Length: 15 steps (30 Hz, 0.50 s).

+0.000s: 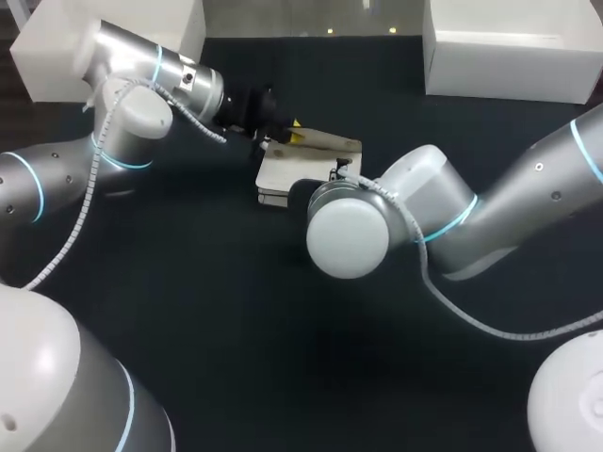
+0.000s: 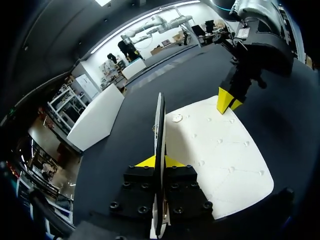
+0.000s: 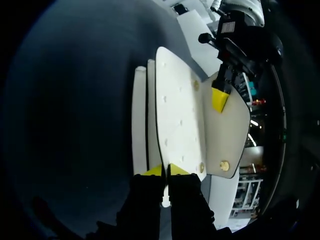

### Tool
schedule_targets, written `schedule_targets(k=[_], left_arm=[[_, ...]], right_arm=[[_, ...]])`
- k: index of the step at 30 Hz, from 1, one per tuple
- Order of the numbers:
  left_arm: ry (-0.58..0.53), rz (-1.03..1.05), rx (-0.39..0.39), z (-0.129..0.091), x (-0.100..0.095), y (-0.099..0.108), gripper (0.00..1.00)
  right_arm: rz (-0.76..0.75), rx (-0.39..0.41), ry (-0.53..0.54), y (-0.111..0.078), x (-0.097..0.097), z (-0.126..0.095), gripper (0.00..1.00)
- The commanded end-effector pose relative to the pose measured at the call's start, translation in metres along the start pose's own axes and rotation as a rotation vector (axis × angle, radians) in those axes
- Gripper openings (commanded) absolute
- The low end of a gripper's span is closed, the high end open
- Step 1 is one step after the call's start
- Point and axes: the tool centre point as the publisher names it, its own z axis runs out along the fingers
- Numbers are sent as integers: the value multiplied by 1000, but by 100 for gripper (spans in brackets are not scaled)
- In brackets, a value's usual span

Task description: Pick up the bag, open it, inspect its contents, close it, and place it on the opposite side

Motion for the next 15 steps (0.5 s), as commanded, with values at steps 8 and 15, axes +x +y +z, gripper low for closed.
schedule_targets(k=[8, 15], left_arm=[[-86, 99, 1, 7, 33, 1, 0], [-92, 81, -6, 4, 30, -2, 0]], right_arm=[[2, -4, -2, -1, 1, 2, 0], [2, -4, -2, -1, 1, 2, 0]])
